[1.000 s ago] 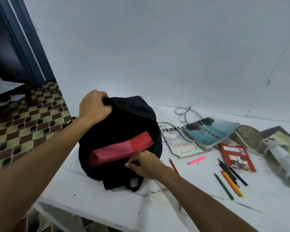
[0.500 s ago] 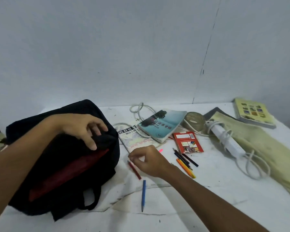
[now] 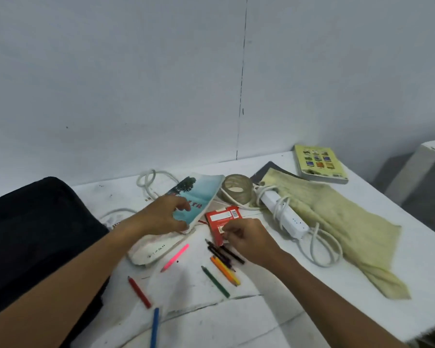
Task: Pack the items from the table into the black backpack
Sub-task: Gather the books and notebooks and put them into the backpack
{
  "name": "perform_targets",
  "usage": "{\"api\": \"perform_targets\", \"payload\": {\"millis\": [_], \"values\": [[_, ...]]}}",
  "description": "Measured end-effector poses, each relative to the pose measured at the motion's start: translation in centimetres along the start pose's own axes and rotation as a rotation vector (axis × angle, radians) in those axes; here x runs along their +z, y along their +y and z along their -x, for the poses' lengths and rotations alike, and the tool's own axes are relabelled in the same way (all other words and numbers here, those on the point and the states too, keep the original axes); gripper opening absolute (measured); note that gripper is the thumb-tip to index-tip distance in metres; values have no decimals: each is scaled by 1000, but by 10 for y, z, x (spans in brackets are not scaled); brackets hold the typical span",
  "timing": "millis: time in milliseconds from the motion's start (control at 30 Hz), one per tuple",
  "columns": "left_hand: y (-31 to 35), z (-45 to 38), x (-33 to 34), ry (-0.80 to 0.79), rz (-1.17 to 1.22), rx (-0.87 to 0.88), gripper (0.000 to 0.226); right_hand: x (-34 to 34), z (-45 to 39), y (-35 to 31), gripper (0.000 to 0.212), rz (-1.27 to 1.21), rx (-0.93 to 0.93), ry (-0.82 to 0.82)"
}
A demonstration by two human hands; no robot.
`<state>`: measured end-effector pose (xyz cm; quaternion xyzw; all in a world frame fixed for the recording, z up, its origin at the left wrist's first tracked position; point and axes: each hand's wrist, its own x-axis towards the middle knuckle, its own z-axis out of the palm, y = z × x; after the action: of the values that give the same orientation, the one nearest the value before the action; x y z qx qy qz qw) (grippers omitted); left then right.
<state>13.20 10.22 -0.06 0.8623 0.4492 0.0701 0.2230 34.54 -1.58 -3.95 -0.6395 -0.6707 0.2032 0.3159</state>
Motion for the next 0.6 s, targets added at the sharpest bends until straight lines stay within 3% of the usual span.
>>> {"api": "perform_targets", "payload": {"millis": [100,200,333,600], "values": [[11,-26,32,85,-98,-9,52,-21,-8,24,20,8,66,34],[10,-47,58,133,-188,-75,59,-32,-17,44,21,73,90,-44],[1,-56,69,175,-285,-105,45,-36,-30,54,24,115,58,-108],[-6,-65,53,229,-182,-55,36,-24,-55,55,20,255,31,-122]]}}
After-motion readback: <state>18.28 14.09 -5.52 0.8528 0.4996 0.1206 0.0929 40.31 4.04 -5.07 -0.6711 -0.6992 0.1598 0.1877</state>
